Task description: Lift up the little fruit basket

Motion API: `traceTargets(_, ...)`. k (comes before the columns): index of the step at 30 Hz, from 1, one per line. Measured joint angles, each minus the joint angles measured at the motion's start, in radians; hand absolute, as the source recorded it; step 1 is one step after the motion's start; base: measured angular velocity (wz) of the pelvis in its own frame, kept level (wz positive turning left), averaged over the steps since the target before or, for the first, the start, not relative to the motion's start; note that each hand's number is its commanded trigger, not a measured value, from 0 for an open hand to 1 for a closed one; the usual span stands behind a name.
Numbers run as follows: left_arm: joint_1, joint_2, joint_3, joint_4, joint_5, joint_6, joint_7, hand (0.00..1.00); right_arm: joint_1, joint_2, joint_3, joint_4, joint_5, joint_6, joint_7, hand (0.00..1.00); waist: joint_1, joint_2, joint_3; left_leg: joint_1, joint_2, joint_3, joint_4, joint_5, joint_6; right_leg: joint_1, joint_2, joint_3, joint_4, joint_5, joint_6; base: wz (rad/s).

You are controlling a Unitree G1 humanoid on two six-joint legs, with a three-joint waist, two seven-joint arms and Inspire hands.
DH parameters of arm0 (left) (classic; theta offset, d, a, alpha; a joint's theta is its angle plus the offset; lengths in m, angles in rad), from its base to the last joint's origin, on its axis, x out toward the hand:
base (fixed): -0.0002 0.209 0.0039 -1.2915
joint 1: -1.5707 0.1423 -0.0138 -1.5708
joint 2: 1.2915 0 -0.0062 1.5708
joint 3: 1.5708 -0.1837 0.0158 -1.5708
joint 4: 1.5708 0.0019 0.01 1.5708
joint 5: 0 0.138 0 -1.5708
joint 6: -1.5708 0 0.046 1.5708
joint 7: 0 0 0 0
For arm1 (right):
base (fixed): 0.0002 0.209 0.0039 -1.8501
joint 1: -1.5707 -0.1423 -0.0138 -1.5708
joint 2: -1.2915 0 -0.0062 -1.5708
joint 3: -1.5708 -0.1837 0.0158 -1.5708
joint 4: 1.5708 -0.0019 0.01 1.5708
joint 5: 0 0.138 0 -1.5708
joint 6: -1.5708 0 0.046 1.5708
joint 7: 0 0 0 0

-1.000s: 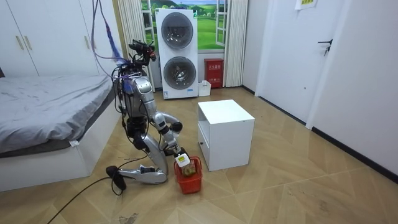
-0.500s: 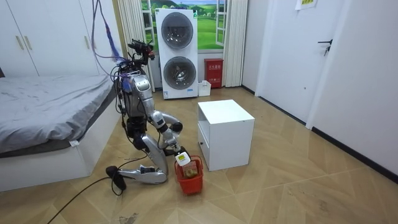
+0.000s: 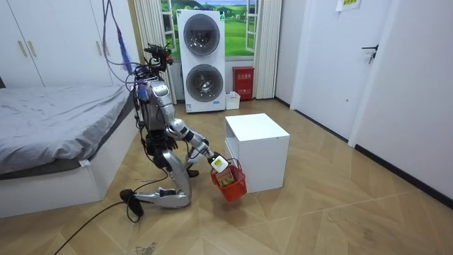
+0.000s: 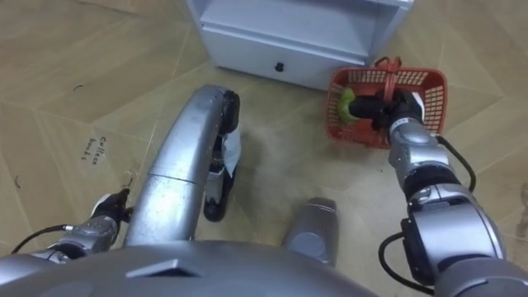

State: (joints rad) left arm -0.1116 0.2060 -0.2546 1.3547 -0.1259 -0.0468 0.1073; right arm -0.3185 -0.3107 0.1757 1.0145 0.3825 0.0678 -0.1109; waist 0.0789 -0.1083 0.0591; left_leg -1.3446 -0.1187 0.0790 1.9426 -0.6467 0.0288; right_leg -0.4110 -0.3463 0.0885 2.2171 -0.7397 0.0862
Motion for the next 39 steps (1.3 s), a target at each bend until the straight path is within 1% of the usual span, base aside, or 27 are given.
traceTargets(4, -0.012, 0.009, 0.023, -0.003, 0.000, -0.008, 0.003, 0.00, -0.015, 0.001, 0.000, -0.011, 0.000, 0.003, -0.007, 1.00, 0.005, 0.001, -0.0006, 0.023, 0.014, -0.015, -0.060, 0.000, 0.002, -0.030, 0.050, 0.032, -0.097, 0.000, 0.000, -0.21)
traceTargets(8, 0.022, 0.008, 0.062, -0.012, 0.007, -0.006, 0.011, 0.00, -0.044, -0.002, 0.000, -0.065, -0.035, 0.021, -0.020, 1.00, 0.007, 0.006, -0.0043, 0.084, 0.043, -0.025, -0.190, 0.006, 0.005, -0.059, 0.059, 0.045, -0.289, -0.001, 0.003, -0.52)
traceTargets(11, 0.063, 0.008, 0.098, -0.031, 0.011, -0.003, 0.015, 0.00, -0.047, -0.002, -0.001, -0.102, -0.038, 0.025, -0.030, 1.00, 0.004, 0.008, -0.0087, 0.174, 0.055, -0.021, -0.340, 0.026, 0.016, -0.018, 0.051, 0.023, -0.536, 0.000, 0.007, -0.47)
traceTargets(14, 0.116, 0.009, 0.137, -0.055, 0.018, -0.001, 0.021, 0.00, -0.016, -0.001, -0.003, -0.185, -0.040, 0.040, -0.049, 1.00, 0.002, 0.013, -0.0131, 0.299, 0.061, -0.009, -0.500, 0.052, 0.031, 0.090, 0.042, 0.000, -0.830, 0.029, 0.033, -0.40)
traceTargets(15, 0.149, 0.009, 0.143, -0.071, 0.032, -0.003, 0.023, 0.00, 0.012, -0.002, -0.004, -0.237, -0.047, 0.042, -0.053, 1.00, 0.002, 0.012, -0.0199, 0.362, 0.060, 0.006, -0.575, 0.055, 0.038, 0.137, 0.034, -0.004, -0.942, 0.072, 0.035, -0.36)
traceTargets(16, 0.180, 0.009, 0.148, -0.086, 0.037, -0.002, 0.038, 0.00, 0.045, -0.002, -0.009, -0.283, -0.049, 0.042, -0.056, 1.00, -0.001, 0.009, -0.0269, 0.423, 0.056, 0.020, -0.643, 0.064, 0.048, 0.170, 0.023, -0.011, -1.014, 0.144, 0.034, -0.29)
traceTargets(17, 0.190, 0.009, 0.158, -0.092, 0.043, -0.002, 0.043, 0.00, 0.060, -0.002, -0.011, -0.299, -0.051, 0.042, -0.058, 1.00, 0.000, 0.006, -0.0312, 0.452, 0.055, 0.031, -0.677, 0.070, 0.054, 0.180, 0.017, -0.013, -1.040, 0.186, 0.030, -0.19)
traceTargets(19, 0.227, 0.008, 0.208, -0.119, 0.052, 0.004, 0.063, 0.00, 0.115, 0.005, -0.026, -0.325, -0.095, 0.042, -0.061, 1.00, 0.007, 0.008, -0.0332, 0.576, 0.055, 0.048, -0.794, 0.087, 0.074, 0.223, 0.018, -0.015, -1.114, 0.395, 0.023, -0.19)
traceTargets(20, 0.234, 0.008, 0.219, -0.124, 0.055, 0.004, 0.068, 0.00, 0.133, 0.006, -0.031, -0.331, -0.105, 0.043, -0.061, 1.00, 0.012, 0.009, -0.0346, 0.610, 0.055, 0.048, -0.826, 0.091, 0.076, 0.225, 0.019, -0.016, -1.121, 0.468, 0.020, -0.28)
traceTargets(21, 0.246, 0.011, 0.222, -0.132, 0.056, 0.004, 0.084, 0.00, 0.171, 0.007, -0.037, -0.353, -0.120, 0.044, -0.061, 1.00, 0.020, 0.011, -0.0350, 0.680, 0.056, 0.044, -0.900, 0.101, 0.076, 0.218, 0.022, -0.018, -1.127, 0.604, 0.014, -0.36)
traceTargets(22, 0.248, 0.017, 0.220, -0.140, 0.054, 0.004, 0.101, 0.00, 0.191, 0.008, -0.043, -0.371, -0.129, 0.043, -0.061, 1.00, 0.023, 0.018, -0.0365, 0.730, 0.059, 0.021, -0.966, 0.114, 0.068, 0.178, 0.037, -0.019, -1.102, 0.606, 0.023, -0.38)
traceTargets(23, 0.245, 0.019, 0.220, -0.142, 0.055, 0.005, 0.110, 0.00, 0.193, 0.007, -0.044, -0.376, -0.137, 0.043, -0.062, 1.00, 0.024, 0.022, -0.0358, 0.749, 0.061, 0.009, -0.994, 0.122, 0.065, 0.146, 0.050, -0.022, -1.079, 0.565, 0.023, -0.41)
traceTargets(24, 0.234, 0.019, 0.222, -0.143, 0.055, 0.004, 0.128, 0.00, 0.202, 0.003, -0.044, -0.384, -0.156, 0.043, -0.063, 1.00, 0.031, 0.029, -0.0368, 0.790, 0.072, -0.007, -1.045, 0.137, 0.058, 0.075, 0.073, -0.047, -1.052, 0.474, 0.024, -0.35)
traceTargets(25, 0.232, 0.018, 0.222, -0.148, 0.058, 0.003, 0.135, 0.00, 0.207, 0.002, -0.044, -0.390, -0.165, 0.043, -0.066, 1.00, 0.035, 0.034, -0.0362, 0.811, 0.076, -0.020, -1.070, 0.144, 0.050, 0.042, 0.080, -0.067, -1.055, 0.435, 0.023, -0.51)
traceTargets(26, 0.234, 0.011, 0.224, -0.156, 0.066, 0.002, 0.143, 0.00, 0.210, 0.003, -0.047, -0.416, -0.171, 0.042, -0.083, 1.00, 0.036, 0.053, -0.0351, 0.852, 0.078, -0.082, -1.110, 0.153, 0.033, -0.020, 0.107, -0.106, -1.095, 0.358, 0.013, -0.62)
traceTargets(27, 0.237, 0.003, 0.243, -0.159, 0.082, 0.002, 0.146, 0.00, 0.212, 0.003, -0.049, -0.462, -0.178, 0.030, -0.095, 1.00, 0.025, 0.070, -0.0360, 0.891, 0.087, -0.128, -1.141, 0.162, 0.016, -0.073, 0.132, -0.148, -1.188, 0.324, -0.003, -0.66)
traceTargets(28, 0.242, 0.001, 0.270, -0.162, 0.093, 0.002, 0.150, 0.00, 0.213, 0.007, -0.049, -0.517, -0.196, 0.012, -0.102, 1.00, 0.017, 0.073, -0.0375, 0.923, 0.091, -0.157, -1.151, 0.174, -0.005, -0.097, 0.153, -0.183, -1.345, 0.324, -0.010, -0.47)
traceTargets(29, 0.245, 0.002, 0.283, -0.165, 0.094, 0.002, 0.153, 0.00, 0.213, 0.008, -0.049, -0.552, -0.201, 0.011, -0.106, 1.00, 0.011, 0.070, -0.0376, 0.934, 0.093, -0.158, -1.144, 0.176, -0.008, -0.097, 0.164, -0.201, -1.422, 0.323, -0.014, -0.17)
traceTargets(30, 0.248, -0.008, 0.293, -0.173, 0.097, 0.003, 0.161, 0.00, 0.209, 0.006, -0.051, -0.602, -0.202, 0.003, -0.120, 1.00, -0.005, 0.082, -0.0399, 0.939, 0.122, -0.127, -1.114, 0.184, -0.022, -0.058, 0.173, -0.231, -1.433, 0.346, -0.042, 0.09)
traceTargets(31, 0.251, -0.009, 0.293, -0.193, 0.097, 0.001, 0.165, 0.00, 0.189, 0.015, -0.050, -0.607, -0.193, -0.016, -0.131, 1.00, -0.016, 0.068, -0.0352, 0.931, 0.134, -0.091, -1.128, 0.194, -0.042, -0.005, 0.191, -0.213, -1.476, 0.350, -0.049, 0.27)
traceTargets(32, 0.248, -0.009, 0.291, -0.207, 0.096, -0.002, 0.165, 0.00, 0.183, 0.013, -0.051, -0.607, -0.180, -0.026, -0.134, 1.00, -0.021, 0.061, -0.0339, 0.921, 0.127, -0.077, -1.164, 0.198, -0.039, 0.017, 0.197, -0.196, -1.505, 0.352, -0.049, 0.51)
traceTargets(33, 0.246, -0.010, 0.287, -0.243, 0.095, -0.009, 0.165, 0.00, 0.180, 0.005, -0.062, -0.608, -0.141, -0.043, -0.136, 1.00, -0.017, 0.045, -0.0336, 0.891, 0.114, -0.054, -1.254, 0.236, -0.029, 0.063, 0.204, -0.174, -1.564, 0.354, -0.046, 0.41)
traceTargets(34, 0.252, -0.012, 0.286, -0.263, 0.095, -0.009, 0.168, 0.00, 0.180, 0.004, -0.071, -0.618, -0.113, -0.047, -0.136, 1.00, 0.001, 0.046, -0.0406, 0.874, 0.108, -0.038, -1.338, 0.379, 0.004, 0.104, 0.215, -0.181, -1.611, 0.360, -0.043, 0.14)
traceTargets(35, 0.258, -0.009, 0.289, -0.266, 0.096, -0.007, 0.170, 0.00, 0.181, 0.015, -0.070, -0.618, -0.107, -0.048, -0.133, 1.00, 0.016, 0.027, -0.0405, 0.887, 0.112, -0.026, -1.342, 0.391, 0.009, 0.125, 0.214, -0.177, -1.636, 0.362, -0.041, -0.04)
traceTargets(36, 0.273, -0.013, 0.289, -0.266, 0.099, 0.007, 0.177, 0.00, 0.193, 0.023, -0.070, -0.633, -0.105, -0.048, -0.117, 1.00, 0.027, 0.023, -0.0493, 0.941, 0.113, -0.019, -1.396, 0.406, 0.013, 0.188, 0.222, -0.188, -1.714, 0.392, -0.033, 0.04)
traceTargets(37, 0.285, -0.021, 0.286, -0.267, 0.100, 0.022, 0.175, 0.00, 0.203, 0.025, -0.072, -0.652, -0.105, -0.050, -0.114, 1.00, 0.033, 0.019, -0.0498, 0.987, 0.113, -0.020, -1.446, 0.419, 0.016, 0.242, 0.229, -0.215, -1.806, 0.428, -0.027, 0.10)
traceTargets(39, 0.308, -0.033, 0.288, -0.274, 0.101, 0.048, 0.173, 0.00, 0.216, 0.028, -0.072, -0.689, -0.110, -0.051, -0.110, 1.00, 0.052, 0.012, -0.0537, 1.043, 0.105, -0.023, -1.507, 0.428, 0.017, 0.306, 0.234, -0.246, -1.899, 0.459, -0.022, -0.06)
